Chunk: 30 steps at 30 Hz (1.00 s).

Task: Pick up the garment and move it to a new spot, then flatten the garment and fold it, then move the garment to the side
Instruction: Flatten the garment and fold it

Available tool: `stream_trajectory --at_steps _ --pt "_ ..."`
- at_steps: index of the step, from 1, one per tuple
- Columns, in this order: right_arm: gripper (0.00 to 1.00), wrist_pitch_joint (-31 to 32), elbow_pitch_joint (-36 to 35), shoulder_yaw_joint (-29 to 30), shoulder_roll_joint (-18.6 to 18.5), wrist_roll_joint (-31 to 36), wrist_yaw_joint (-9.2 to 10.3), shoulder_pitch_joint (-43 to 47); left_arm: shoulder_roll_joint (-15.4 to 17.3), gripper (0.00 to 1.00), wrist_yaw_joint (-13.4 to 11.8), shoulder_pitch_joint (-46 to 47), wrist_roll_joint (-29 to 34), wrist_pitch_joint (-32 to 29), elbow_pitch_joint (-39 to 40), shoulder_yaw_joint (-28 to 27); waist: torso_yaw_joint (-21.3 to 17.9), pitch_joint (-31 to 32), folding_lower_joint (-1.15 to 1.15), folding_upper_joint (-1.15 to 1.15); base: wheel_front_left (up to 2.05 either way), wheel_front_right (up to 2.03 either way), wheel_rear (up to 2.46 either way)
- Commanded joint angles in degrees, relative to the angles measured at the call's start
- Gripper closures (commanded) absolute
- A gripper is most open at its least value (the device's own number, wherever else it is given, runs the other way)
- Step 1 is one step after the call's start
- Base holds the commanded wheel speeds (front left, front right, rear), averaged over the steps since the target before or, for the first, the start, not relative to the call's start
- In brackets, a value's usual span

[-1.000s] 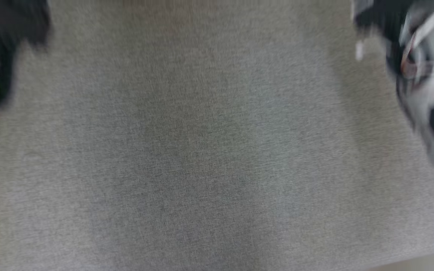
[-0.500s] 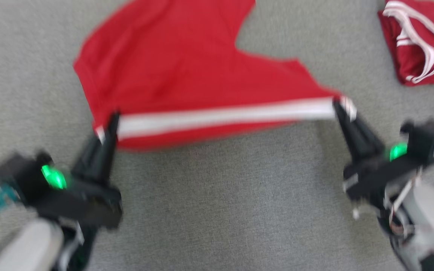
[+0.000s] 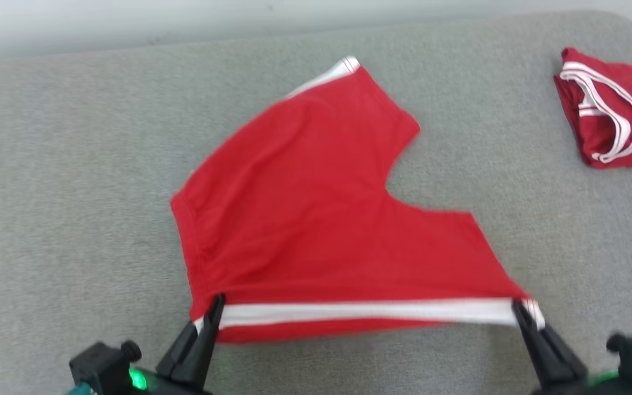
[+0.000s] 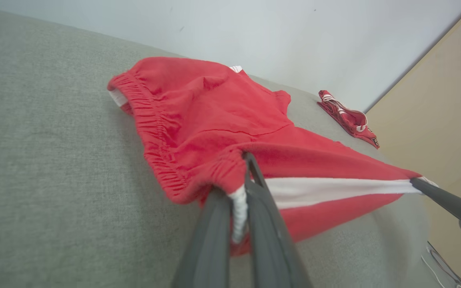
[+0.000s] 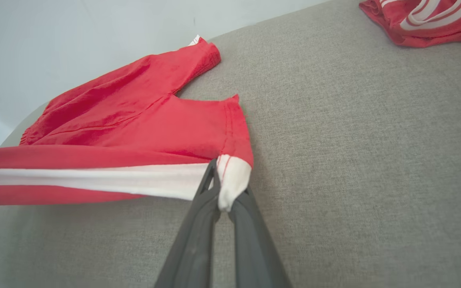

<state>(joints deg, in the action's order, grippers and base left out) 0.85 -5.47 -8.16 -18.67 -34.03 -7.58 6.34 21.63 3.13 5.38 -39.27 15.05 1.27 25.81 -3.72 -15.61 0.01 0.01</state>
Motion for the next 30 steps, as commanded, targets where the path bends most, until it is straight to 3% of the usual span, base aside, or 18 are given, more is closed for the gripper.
stream_trajectory --at_steps 1,8,17,23,30 --pt "1.0 0.89 -1.42 1.43 1.09 1.02 0.18 2.25 -0.32 1.0 0.38 -1.66 0.42 0.13 -0.21 -0.67 1.01 1.09 -0.01 -0.01 0.0 0.0 0.0" --pt "1.0 3.66 -4.99 3.85 4.44 1.44 0.18 3.22 -2.34 1.0 1.89 -2.82 2.07 0.12 -1.15 -2.23 1.41 2.05 -0.01 -0.01 0.0 0.0 0.0" --pt "1.0 6.32 -1.89 2.63 0.37 2.72 0.18 -13.28 -5.75 1.0 3.52 4.4 4.14 0.12 -2.51 -3.55 3.82 0.52 -0.01 -0.01 0.0 0.0 0.0" --pt "1.0 7.91 7.31 0.39 -1.17 4.47 0.18 -29.99 -8.23 1.0 4.17 12.61 4.05 0.12 -6.17 -4.07 7.54 -3.28 -0.01 -0.01 0.0 0.0 0.0" --pt "1.0 9.14 25.53 -1.24 0.2 5.66 0.18 -48.62 -11.6 1.0 4.27 21.75 2.83 0.12 -13.0 -3.66 11.93 -7.99 -0.01 -0.01 0.0 0.0 0.0"
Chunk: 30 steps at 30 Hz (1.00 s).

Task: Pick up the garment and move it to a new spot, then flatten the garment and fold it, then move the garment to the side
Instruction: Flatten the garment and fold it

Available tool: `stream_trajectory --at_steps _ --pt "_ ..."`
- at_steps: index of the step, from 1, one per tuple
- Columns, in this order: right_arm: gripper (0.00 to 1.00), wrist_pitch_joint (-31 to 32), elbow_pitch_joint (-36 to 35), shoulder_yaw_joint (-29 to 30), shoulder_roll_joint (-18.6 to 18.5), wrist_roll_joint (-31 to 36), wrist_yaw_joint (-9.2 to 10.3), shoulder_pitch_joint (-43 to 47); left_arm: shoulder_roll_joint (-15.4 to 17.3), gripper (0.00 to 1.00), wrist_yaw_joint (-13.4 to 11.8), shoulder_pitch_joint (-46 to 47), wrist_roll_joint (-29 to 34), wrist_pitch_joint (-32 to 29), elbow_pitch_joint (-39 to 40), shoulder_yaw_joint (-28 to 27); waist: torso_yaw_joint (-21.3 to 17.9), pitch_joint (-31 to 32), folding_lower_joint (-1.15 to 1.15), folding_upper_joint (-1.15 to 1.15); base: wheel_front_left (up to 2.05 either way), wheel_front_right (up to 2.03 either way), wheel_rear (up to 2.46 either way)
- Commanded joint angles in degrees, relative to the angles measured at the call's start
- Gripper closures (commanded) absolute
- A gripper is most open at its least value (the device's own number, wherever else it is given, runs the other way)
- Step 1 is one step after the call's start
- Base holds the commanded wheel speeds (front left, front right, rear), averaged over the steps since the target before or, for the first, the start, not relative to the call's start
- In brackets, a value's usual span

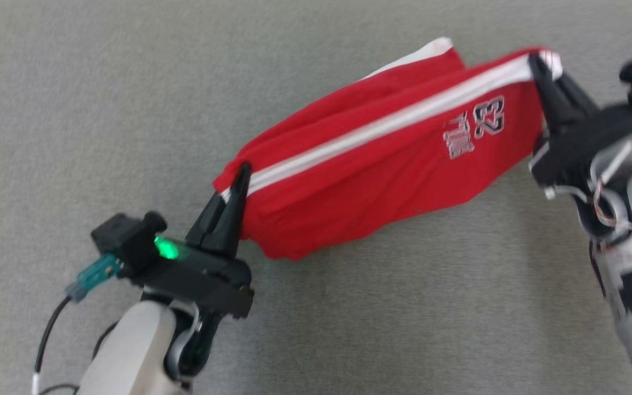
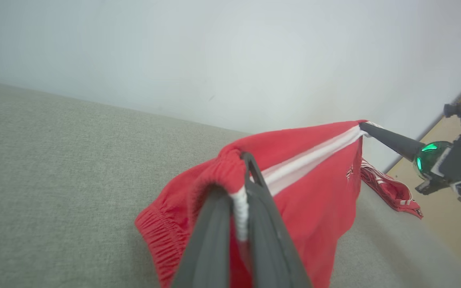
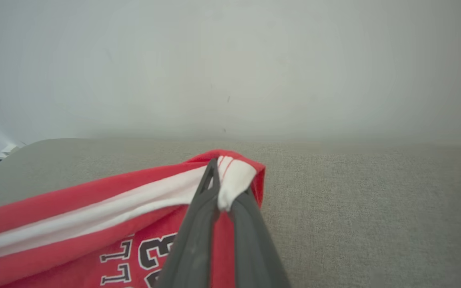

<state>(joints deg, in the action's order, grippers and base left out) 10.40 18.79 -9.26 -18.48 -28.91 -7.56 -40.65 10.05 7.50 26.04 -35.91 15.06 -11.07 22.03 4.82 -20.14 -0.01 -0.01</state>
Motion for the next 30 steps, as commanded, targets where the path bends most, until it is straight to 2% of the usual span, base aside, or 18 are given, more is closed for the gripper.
stream_trajectory --at_steps 1,11,12,13,14,15,24,30 --pt "1.0 -0.65 3.98 -0.66 0.31 1.04 0.17 -3.8 -0.18 1.0 -0.09 2.35 -0.78 0.1 -1.4 0.35 3.79 -3.96 0.01 0.01 0.0 0.0 0.0" --pt "1.0 -6.58 25.14 -3.78 2.91 5.59 0.17 -18.87 -1.78 1.0 -0.06 9.62 -0.45 0.11 -7.68 2.06 5.72 -7.03 0.01 0.01 0.0 0.0 0.0" --pt "0.77 -7.38 26.64 -4.12 3.29 5.73 0.17 -19.64 -1.83 1.0 -0.06 9.89 -0.53 0.11 -8.39 2.39 5.69 -7.05 0.01 0.01 0.0 0.0 0.0" --pt "0.38 -8.2 27.89 -4.66 3.51 6.07 0.17 -20.25 -1.92 0.84 -0.06 10.14 -0.81 0.1 -8.95 2.7 5.67 -6.98 0.01 0.01 0.0 0.0 0.0" --pt "0.02 -9.03 28.89 -5.35 3.55 6.12 0.17 -20.68 -1.93 0.55 -0.05 10.51 -0.5 0.1 -9.26 2.82 5.67 -6.86 0.01 0.01 0.0 0.0 0.0" --pt "0.0 -9.54 29.94 -6.39 3.5 6.12 0.17 -20.69 -1.84 0.0 -0.05 10.7 0.28 0.11 -9.52 2.91 5.64 -6.57 0.01 0.01 0.0 0.0 0.0" --pt "0.0 -12.71 32.65 -13.03 0.5 2.84 0.17 -17.85 -0.48 0.0 -0.05 5.01 6.44 0.11 -7.76 0.85 4.36 -2.57 0.01 0.01 0.0 0.0 0.0" --pt "0.0 -12.73 33.79 -15.28 -2.31 -0.43 0.17 -15.2 -0.87 0.0 -0.2 -2.37 10.35 0.11 -1.06 -6.56 4.94 -1.05 0.01 0.01 0.0 0.0 0.0"
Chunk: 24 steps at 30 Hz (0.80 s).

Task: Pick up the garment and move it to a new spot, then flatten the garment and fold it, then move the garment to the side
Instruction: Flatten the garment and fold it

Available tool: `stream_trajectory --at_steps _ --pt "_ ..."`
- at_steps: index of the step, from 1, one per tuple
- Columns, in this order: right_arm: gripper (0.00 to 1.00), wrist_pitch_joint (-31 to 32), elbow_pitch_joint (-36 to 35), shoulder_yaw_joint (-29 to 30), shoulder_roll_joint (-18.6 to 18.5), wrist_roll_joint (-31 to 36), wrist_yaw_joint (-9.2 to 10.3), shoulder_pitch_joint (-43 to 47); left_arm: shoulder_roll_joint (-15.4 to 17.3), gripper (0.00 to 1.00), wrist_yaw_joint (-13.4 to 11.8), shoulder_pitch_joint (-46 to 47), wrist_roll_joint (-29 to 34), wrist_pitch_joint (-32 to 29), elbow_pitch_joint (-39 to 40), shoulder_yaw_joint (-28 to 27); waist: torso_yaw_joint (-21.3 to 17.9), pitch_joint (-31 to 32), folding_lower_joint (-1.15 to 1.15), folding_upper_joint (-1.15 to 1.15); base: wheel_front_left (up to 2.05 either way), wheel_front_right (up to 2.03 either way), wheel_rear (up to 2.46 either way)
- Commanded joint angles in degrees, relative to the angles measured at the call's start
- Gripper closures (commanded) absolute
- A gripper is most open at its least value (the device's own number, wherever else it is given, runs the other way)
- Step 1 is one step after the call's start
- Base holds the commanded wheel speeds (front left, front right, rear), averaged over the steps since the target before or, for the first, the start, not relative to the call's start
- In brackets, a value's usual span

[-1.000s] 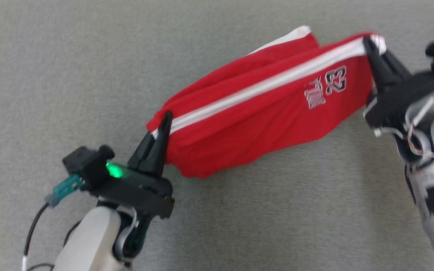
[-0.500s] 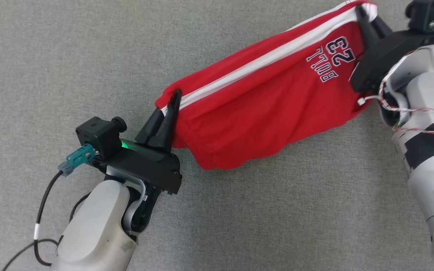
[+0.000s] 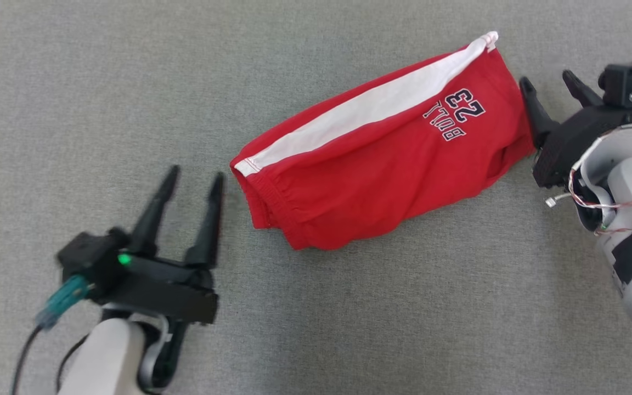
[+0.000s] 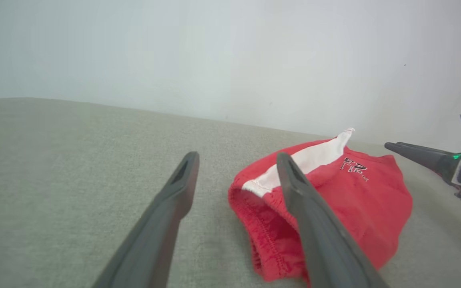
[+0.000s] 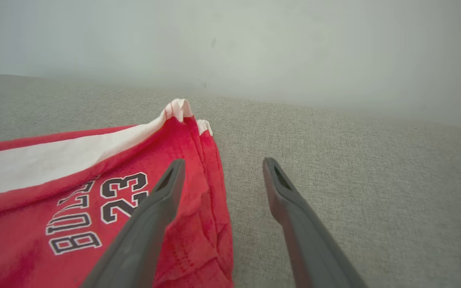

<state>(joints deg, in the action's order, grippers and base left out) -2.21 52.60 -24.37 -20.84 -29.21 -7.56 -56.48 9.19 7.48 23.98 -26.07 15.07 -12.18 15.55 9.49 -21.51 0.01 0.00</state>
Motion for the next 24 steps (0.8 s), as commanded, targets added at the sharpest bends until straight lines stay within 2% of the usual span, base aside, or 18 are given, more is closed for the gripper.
stream_trajectory --at_steps 1,8,14,15,16,24 --pt "0.0 -0.1 0.3 -0.37 -0.18 -0.65 0.17 0.92 -0.46 0.0 -0.27 -1.38 1.21 0.09 1.38 -1.82 0.53 0.33 -0.01 0.0 0.0 0.0 0.0" --pt "0.0 -0.29 3.53 -1.26 -0.45 -2.14 0.17 1.29 -3.97 0.0 -0.25 -6.96 6.53 0.07 8.51 -14.51 2.18 -0.5 -0.01 0.0 0.0 0.0 0.0" --pt "0.0 0.83 8.2 -1.36 0.28 -2.82 0.17 0.65 -5.73 0.0 -0.08 -9.13 9.49 0.06 9.48 -18.06 3.26 -0.95 -0.01 0.0 0.0 0.0 0.0" --pt "0.96 1.81 9.15 -1.99 1.0 -3.32 0.16 1.1 -5.95 0.0 -0.07 -9.42 10.34 0.06 9.56 -18.43 3.3 -0.87 -0.01 0.0 0.0 0.0 0.0" --pt "1.0 1.97 9.29 -2.22 1.36 -3.78 0.16 1.34 -6.06 0.0 -0.04 -9.65 10.72 0.06 9.42 -18.56 3.19 -0.7 -0.01 0.0 0.0 0.0 0.0" --pt "1.0 -1.67 6.97 -4.12 1.92 -7.5 0.16 4.51 -6.25 0.0 -0.04 -11.76 11.71 0.06 8.58 -18.52 0.24 3.05 -0.01 0.0 0.0 0.0 0.0"
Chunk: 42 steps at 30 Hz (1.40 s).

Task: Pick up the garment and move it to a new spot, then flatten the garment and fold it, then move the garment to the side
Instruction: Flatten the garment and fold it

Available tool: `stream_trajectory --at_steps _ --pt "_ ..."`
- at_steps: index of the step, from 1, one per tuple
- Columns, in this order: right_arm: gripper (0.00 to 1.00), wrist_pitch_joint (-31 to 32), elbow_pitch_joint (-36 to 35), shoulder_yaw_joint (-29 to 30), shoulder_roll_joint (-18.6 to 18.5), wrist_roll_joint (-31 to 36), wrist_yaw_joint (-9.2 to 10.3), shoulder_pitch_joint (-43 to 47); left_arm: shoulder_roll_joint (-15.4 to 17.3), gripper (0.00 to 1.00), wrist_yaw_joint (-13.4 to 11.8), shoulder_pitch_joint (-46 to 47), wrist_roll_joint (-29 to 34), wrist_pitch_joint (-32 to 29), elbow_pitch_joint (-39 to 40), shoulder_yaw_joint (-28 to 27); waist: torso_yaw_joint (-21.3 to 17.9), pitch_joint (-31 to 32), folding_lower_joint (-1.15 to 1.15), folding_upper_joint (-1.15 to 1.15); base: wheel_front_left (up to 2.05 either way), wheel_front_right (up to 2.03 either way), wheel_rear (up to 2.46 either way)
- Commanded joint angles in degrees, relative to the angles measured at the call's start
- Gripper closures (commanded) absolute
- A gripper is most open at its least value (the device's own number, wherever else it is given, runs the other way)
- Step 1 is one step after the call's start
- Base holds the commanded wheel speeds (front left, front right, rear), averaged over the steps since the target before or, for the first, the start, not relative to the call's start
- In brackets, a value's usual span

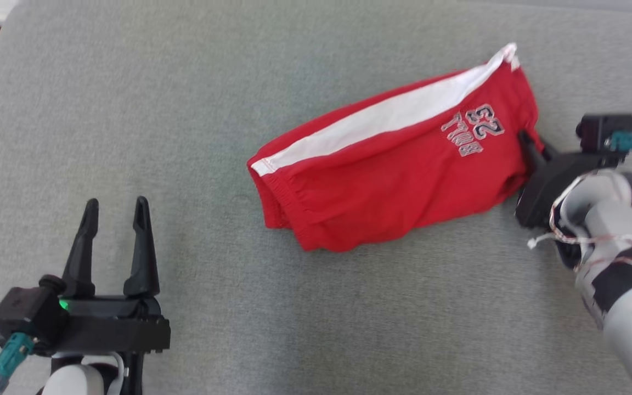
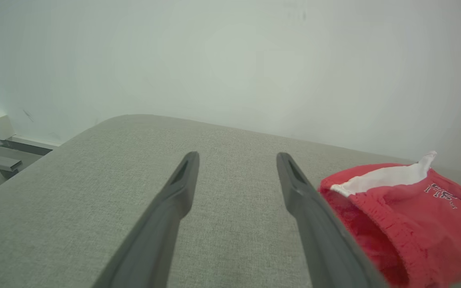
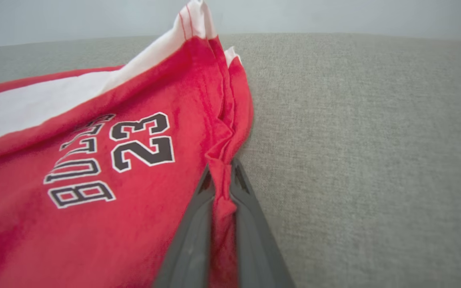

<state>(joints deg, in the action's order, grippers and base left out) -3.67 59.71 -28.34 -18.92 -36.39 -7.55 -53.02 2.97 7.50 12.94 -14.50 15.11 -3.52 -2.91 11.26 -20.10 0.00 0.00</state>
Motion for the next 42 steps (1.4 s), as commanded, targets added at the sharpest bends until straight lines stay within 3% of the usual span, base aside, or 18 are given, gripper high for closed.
stream_trajectory --at_steps 1,9,21,30,42 --pt "1.0 -0.75 -0.72 -0.53 -0.15 -0.89 0.15 1.78 -0.02 0.0 -0.06 -1.1 0.28 0.02 -0.23 -0.1 -2.11 2.36 0.0 0.0 0.0 0.0 0.0" --pt "1.0 -3.69 -5.45 -2.28 -4.34 -6.61 0.15 10.22 0.46 0.0 -0.05 -4.68 1.62 0.02 -1.29 -1.22 -6.68 7.84 0.0 0.0 0.0 0.0 0.0" --pt "1.0 -5.77 -5.77 0.04 -10.58 -11.2 0.15 17.01 0.33 0.0 -0.05 -7.4 2.42 0.02 -1.41 -0.47 -8.07 10.5 0.0 0.0 0.0 0.0 0.0" --pt "1.0 -8.02 -7.23 -0.45 -8.46 -9.81 0.15 16.61 0.57 0.0 -0.05 -8.45 2.37 0.01 -2.75 -0.61 -8.55 12.9 0.0 0.0 0.0 0.0 0.0" --pt "1.0 -8.66 -18.28 -7.49 -2.66 -5.96 0.15 14.83 0.47 0.0 -0.04 -9.8 2.31 0.01 -2.58 -0.62 -7.05 14.59 0.0 0.0 0.0 0.0 0.0"
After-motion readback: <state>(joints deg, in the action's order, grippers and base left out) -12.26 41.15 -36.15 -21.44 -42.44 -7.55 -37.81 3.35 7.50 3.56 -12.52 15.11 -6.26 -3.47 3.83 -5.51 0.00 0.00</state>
